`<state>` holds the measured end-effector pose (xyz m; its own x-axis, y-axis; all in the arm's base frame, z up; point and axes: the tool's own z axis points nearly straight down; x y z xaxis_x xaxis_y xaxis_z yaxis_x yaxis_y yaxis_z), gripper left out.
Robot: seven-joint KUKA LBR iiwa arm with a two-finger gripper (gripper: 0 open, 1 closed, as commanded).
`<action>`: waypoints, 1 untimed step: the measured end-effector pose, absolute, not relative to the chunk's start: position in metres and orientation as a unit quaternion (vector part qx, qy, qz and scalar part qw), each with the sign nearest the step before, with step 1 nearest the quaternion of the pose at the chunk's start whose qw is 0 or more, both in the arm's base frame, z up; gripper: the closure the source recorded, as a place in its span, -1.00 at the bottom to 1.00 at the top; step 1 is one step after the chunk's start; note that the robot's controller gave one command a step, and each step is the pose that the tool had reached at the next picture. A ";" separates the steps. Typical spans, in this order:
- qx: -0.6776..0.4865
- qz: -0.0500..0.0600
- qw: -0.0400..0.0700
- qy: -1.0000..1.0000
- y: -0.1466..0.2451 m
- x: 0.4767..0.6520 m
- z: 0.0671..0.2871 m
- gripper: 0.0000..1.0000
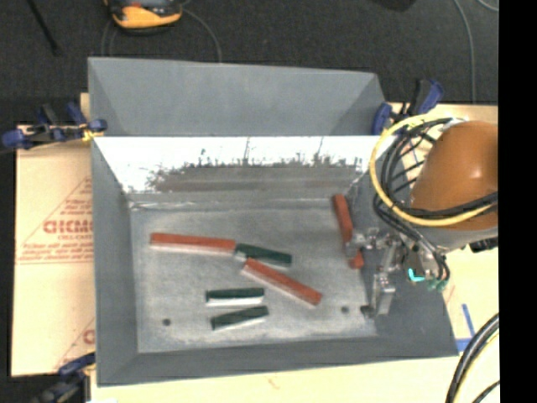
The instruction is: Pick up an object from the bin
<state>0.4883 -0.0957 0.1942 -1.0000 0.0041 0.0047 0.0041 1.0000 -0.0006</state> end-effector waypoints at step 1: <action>0.000 0.001 -0.002 -1.000 -0.095 0.490 0.198 -1.00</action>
Offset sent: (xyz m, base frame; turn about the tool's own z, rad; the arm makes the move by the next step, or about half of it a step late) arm 0.0059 0.0713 -0.1242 0.0240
